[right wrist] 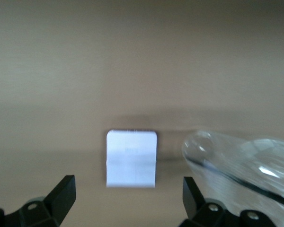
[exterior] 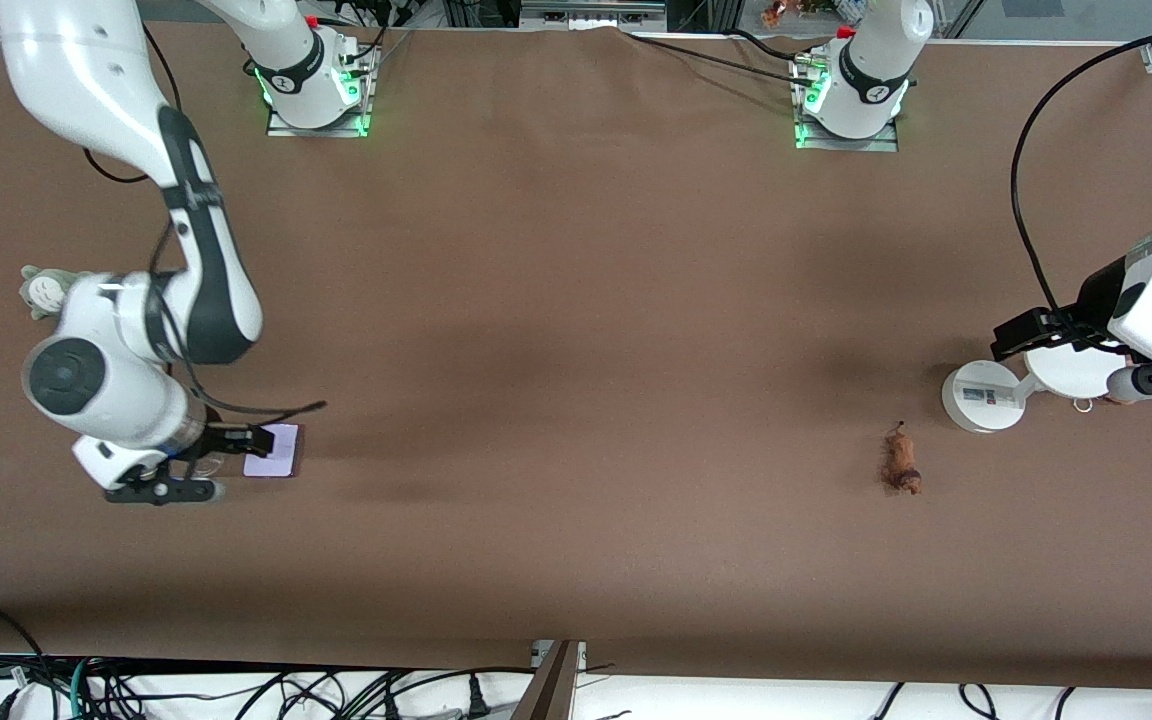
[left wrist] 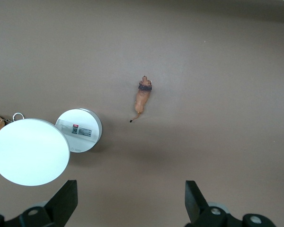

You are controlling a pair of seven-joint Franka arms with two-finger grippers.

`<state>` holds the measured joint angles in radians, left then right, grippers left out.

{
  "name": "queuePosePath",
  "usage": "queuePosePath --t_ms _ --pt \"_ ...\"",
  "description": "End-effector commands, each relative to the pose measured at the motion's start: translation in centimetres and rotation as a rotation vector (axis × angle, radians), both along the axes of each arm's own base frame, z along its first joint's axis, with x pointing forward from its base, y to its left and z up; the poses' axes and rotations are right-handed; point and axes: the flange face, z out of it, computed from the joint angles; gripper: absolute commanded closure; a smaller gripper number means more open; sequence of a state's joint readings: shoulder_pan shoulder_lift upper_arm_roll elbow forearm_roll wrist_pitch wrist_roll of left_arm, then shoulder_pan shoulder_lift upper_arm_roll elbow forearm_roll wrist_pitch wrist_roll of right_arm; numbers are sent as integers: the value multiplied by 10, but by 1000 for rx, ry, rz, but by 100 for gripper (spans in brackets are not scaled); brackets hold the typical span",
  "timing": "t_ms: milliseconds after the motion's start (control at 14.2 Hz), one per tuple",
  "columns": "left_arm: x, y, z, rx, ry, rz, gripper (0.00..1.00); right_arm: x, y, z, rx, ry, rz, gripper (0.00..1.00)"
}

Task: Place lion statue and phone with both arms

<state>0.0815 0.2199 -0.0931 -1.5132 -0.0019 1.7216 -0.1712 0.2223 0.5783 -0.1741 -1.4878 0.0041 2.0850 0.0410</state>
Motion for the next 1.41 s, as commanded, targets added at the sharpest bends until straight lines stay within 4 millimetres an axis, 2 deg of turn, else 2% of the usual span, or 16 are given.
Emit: queuePosePath --t_ms 0,211,422,492,632,703,843,1124,1335 --pt "3 2 3 -20 8 -17 0 -24 0 70 29 57 25 0" --pt "3 2 2 -18 11 -18 0 -53 -2 136 44 117 36 0" --pt "3 2 1 -18 12 -18 0 -83 -9 188 60 142 26 0" --pt "3 2 1 -20 12 -17 0 -95 -11 197 63 173 21 0" --pt "3 1 -2 -18 15 -14 0 -111 4 210 74 188 64 0" --pt "4 2 -5 -19 20 -14 0 -122 3 221 78 195 67 0" --pt "4 2 -4 -19 18 -16 0 -132 0 241 83 169 65 0" --pt "4 2 -6 -19 22 -11 0 -136 -6 245 81 197 58 0" --pt "5 0 -5 -16 20 -13 0 -126 -3 251 74 182 66 0"
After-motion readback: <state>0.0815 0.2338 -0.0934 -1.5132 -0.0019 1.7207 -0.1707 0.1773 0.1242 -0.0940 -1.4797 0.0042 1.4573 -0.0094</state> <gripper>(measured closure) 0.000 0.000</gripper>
